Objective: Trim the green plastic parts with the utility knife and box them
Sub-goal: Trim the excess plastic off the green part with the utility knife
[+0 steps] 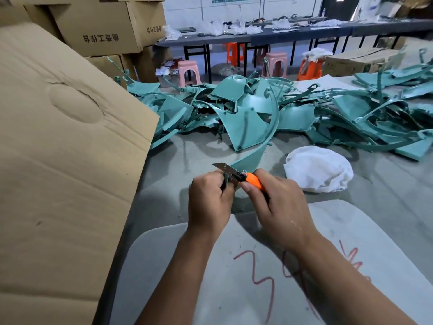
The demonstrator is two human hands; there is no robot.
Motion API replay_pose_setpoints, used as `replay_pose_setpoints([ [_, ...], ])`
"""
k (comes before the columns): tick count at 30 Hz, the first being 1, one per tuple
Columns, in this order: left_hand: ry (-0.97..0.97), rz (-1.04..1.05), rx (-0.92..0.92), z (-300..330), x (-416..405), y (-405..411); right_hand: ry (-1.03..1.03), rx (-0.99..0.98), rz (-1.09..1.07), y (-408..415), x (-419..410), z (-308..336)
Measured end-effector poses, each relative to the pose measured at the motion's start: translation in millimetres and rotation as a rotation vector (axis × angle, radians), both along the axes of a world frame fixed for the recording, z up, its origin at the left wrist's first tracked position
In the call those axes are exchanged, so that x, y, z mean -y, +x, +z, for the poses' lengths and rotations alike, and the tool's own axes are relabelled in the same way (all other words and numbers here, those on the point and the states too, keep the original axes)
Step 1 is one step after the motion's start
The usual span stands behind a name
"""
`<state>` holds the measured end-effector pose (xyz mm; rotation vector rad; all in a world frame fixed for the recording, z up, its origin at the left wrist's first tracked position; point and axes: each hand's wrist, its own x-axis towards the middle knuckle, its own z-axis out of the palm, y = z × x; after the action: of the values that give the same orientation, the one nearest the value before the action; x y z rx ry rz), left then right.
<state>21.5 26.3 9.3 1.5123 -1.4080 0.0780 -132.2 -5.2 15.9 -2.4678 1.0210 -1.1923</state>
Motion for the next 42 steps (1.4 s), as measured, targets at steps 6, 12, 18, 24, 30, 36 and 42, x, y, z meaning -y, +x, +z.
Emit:
replay_pose_setpoints([
  [6, -0.013, 0.036, -0.044, 1, 0, -3, 0.004, 0.065, 0.010, 0, 1, 2],
  [12, -0.015, 0.050, -0.023, 0, 2, -3, -0.017, 0.048, -0.115, 3, -1, -2],
  [18, -0.093, 0.062, 0.004, 7, -8, 2, 0.102, 0.208, -0.394, -24, 32, -4],
  [24, -0.045, 0.139, 0.076, 2, -5, -1, -0.112, 0.173, -0.131, -9, 5, 5],
  [30, -0.060, 0.047, 0.073, 3, -9, 3, -0.062, 0.048, -0.216, -5, 11, 2],
  [36, -0.054, -0.056, 0.052, 4, -3, 10, -0.018, 0.049, -0.364, -19, 21, -2],
  [42, -0.025, -0.195, -0.153, -2, -1, 19, -0.001, 0.061, -0.359, -12, 21, -4],
])
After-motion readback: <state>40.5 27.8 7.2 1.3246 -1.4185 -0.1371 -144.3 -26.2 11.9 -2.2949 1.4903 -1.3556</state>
